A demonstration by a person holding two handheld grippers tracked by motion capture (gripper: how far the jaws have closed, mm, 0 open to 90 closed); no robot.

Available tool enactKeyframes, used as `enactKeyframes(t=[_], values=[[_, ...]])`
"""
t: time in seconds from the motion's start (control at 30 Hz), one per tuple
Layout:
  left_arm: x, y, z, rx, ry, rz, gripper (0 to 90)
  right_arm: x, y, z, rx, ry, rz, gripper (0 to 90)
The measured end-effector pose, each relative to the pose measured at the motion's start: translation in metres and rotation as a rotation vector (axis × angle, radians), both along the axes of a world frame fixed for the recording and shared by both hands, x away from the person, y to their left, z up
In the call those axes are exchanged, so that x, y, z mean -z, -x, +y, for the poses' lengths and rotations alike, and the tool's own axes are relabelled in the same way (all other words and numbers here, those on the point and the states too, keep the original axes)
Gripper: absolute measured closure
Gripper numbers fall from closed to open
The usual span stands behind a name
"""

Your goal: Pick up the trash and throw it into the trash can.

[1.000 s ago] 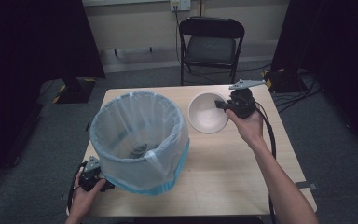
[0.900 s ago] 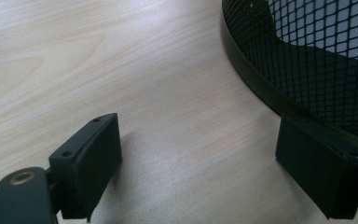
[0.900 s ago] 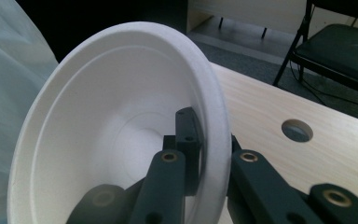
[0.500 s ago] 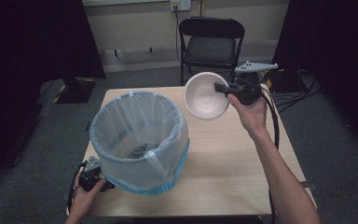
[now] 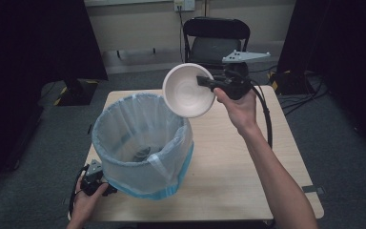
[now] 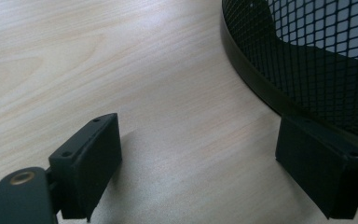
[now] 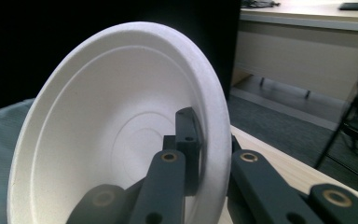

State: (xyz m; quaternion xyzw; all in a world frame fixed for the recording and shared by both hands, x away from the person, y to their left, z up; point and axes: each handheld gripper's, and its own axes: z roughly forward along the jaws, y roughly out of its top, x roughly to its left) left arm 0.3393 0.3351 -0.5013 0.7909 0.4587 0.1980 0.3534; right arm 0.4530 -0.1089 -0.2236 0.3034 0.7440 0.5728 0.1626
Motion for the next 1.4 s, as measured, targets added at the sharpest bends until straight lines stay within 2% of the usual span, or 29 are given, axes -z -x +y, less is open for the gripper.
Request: enactKeyframes(t=[0.03, 0.13, 0.17, 0.3, 0.33, 0.37, 0.5, 0.57, 0.63, 0.77, 0.8, 0.87, 0.93, 0.97, 1.07, 1.13, 1.23, 1.4], values=[[0.000, 0.000, 0.000, 0.000, 0.000, 0.000, 13.8, 0.000, 0.000, 0.000, 0.000, 0.000, 0.000, 86.7], [0.000, 0.000, 0.000, 0.002, 0.001, 0.000, 13.8, -0.006, 0.004, 0.019, -0.037, -0.003, 0.002, 86.6], [0.000, 0.000, 0.000, 0.002, 0.001, 0.000, 13.8, -0.006, 0.004, 0.019, -0.037, -0.003, 0.002, 86.6], [0.000, 0.000, 0.000, 0.003, 0.001, 0.000, 13.8, -0.007, 0.006, 0.040, -0.084, -0.005, 0.004, 86.6], [0.000, 0.000, 0.000, 0.003, 0.001, 0.000, 13.8, -0.006, 0.006, 0.050, -0.106, 0.002, 0.011, 86.6], [0.000, 0.000, 0.000, 0.004, 0.001, 0.000, 13.8, -0.006, 0.006, 0.050, -0.106, 0.002, 0.011, 86.6], [0.000, 0.000, 0.000, 0.004, 0.001, 0.000, 13.7, 0.000, 0.003, 0.075, -0.152, 0.030, 0.032, 86.5], [0.000, 0.000, 0.000, 0.004, 0.001, 0.000, 13.8, 0.001, 0.003, 0.079, -0.159, 0.041, 0.037, 86.4], [0.000, 0.000, 0.000, 0.004, 0.001, 0.000, 13.8, 0.004, 0.000, 0.088, -0.175, 0.057, 0.043, 81.9], [0.000, 0.000, 0.000, 0.005, 0.001, 0.000, 13.8, 0.009, -0.001, 0.093, -0.180, 0.091, 0.044, 79.5], [0.000, 0.000, 0.001, 0.006, -0.003, -0.001, 13.7, 0.010, 0.000, 0.092, -0.179, 0.090, 0.040, 70.4], [-0.001, 0.000, 0.001, 0.013, -0.012, 0.001, 13.7, 0.010, 0.000, 0.090, -0.162, 0.077, 0.030, 59.8], [0.000, 0.000, 0.001, 0.006, 0.000, -0.001, 13.7, 0.010, -0.001, 0.089, -0.163, 0.060, 0.040, 56.6], [0.000, 0.000, 0.001, 0.006, 0.000, -0.001, 13.7, 0.010, -0.001, 0.089, -0.163, 0.060, 0.040, 56.6], [0.000, 0.000, 0.001, 0.008, -0.005, -0.001, 13.7, 0.011, -0.003, 0.088, -0.154, 0.065, 0.055, 47.1], [0.000, 0.000, 0.000, 0.006, 0.000, 0.000, 13.7, 0.012, -0.003, 0.088, -0.148, 0.067, 0.055, 44.3], [0.000, 0.000, 0.001, 0.012, -0.008, 0.001, 13.7, 0.012, -0.005, 0.087, -0.130, 0.075, 0.046, 38.7], [0.000, 0.000, 0.001, 0.012, -0.005, 0.002, 13.7, 0.012, -0.006, 0.080, -0.109, 0.061, 0.020, 30.1]])
